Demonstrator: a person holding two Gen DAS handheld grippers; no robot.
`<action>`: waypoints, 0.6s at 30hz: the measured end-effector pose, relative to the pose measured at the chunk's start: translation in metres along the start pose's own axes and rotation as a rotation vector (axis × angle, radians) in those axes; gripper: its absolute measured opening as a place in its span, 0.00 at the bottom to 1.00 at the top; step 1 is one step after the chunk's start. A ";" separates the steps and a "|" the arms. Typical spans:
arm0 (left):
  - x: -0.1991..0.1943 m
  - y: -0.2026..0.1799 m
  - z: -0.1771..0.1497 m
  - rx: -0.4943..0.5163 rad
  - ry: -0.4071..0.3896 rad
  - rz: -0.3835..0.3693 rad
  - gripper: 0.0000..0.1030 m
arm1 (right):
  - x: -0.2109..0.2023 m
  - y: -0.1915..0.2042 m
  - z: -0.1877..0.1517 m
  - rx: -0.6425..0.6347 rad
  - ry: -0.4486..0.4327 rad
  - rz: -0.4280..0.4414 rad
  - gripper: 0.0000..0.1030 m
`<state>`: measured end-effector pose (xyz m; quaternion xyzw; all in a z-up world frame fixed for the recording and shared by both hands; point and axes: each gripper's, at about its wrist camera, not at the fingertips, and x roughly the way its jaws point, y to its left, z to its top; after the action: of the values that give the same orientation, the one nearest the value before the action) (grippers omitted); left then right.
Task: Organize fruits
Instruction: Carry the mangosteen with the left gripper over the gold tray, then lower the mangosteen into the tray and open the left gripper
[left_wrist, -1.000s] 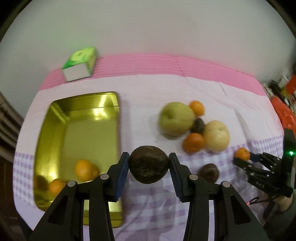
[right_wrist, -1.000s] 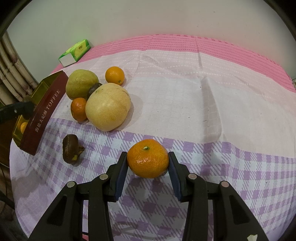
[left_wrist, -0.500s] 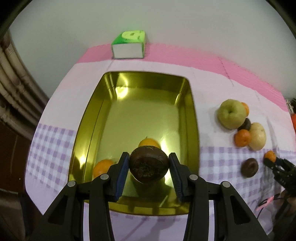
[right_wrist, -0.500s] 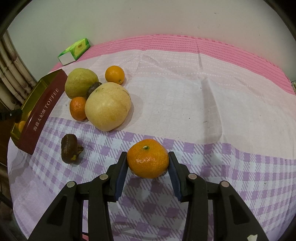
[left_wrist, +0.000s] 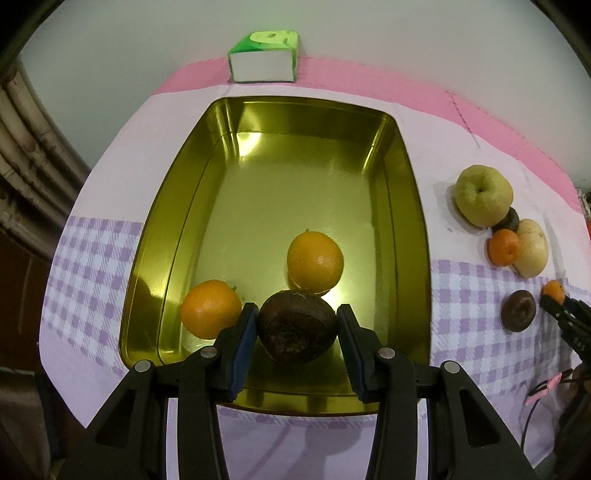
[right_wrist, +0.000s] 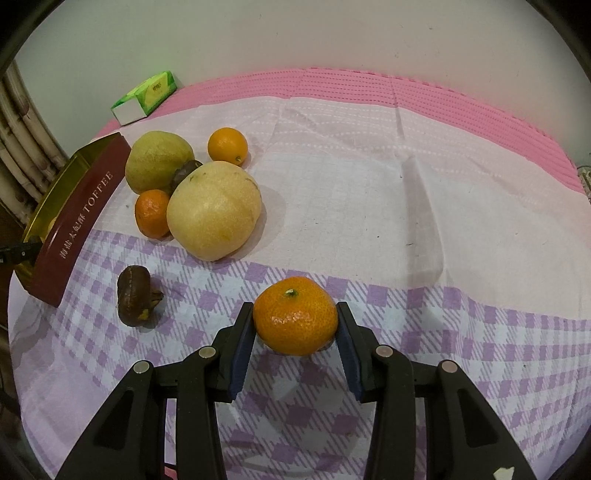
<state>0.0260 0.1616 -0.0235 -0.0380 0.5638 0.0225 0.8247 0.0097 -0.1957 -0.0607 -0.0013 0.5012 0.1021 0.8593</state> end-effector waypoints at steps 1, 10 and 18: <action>0.002 0.001 0.000 -0.001 0.004 0.000 0.43 | 0.000 0.000 0.000 -0.002 0.001 -0.003 0.39; 0.016 0.005 -0.003 -0.009 0.020 0.008 0.43 | 0.001 0.003 0.000 0.008 0.004 -0.034 0.39; 0.024 0.008 -0.009 -0.007 0.018 0.008 0.43 | 0.000 0.008 0.001 0.012 0.006 -0.071 0.38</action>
<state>0.0260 0.1687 -0.0494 -0.0389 0.5712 0.0275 0.8194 0.0094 -0.1876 -0.0590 -0.0144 0.5042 0.0684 0.8607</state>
